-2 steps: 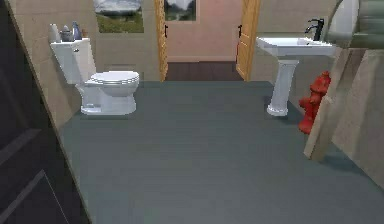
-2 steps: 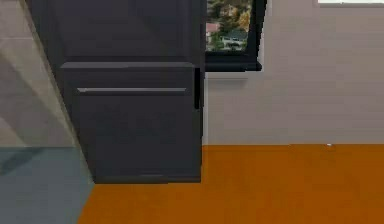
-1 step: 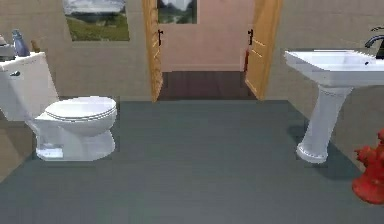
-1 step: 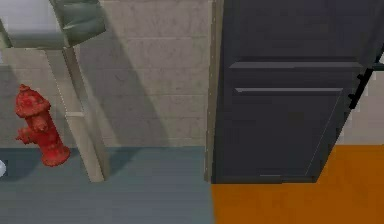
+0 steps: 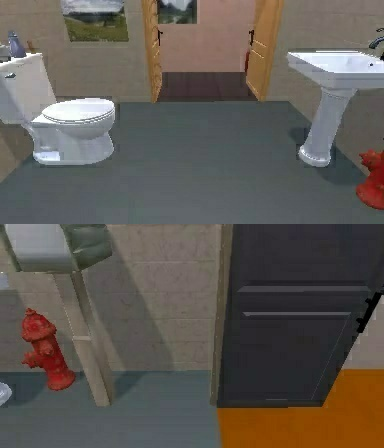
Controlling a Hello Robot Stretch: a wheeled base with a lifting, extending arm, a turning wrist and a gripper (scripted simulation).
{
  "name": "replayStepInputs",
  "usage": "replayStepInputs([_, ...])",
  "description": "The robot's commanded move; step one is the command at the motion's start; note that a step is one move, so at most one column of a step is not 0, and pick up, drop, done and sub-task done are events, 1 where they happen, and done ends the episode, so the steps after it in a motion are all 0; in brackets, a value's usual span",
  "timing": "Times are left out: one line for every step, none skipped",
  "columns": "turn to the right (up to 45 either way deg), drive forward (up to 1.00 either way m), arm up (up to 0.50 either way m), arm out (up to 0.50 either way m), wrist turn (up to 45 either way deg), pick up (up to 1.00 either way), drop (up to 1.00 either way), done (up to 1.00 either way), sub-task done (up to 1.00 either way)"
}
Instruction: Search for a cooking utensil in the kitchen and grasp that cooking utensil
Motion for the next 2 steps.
replayStepInputs([-42.0, 0.00, 0.00, 0.00, 0.0, 0.00, 0.00, 0.00, 0.00])
replayStepInputs([0.0, 0.25, 0.00, 0.00, 0.0, 0.00, 0.00, 0.00, 0.00])
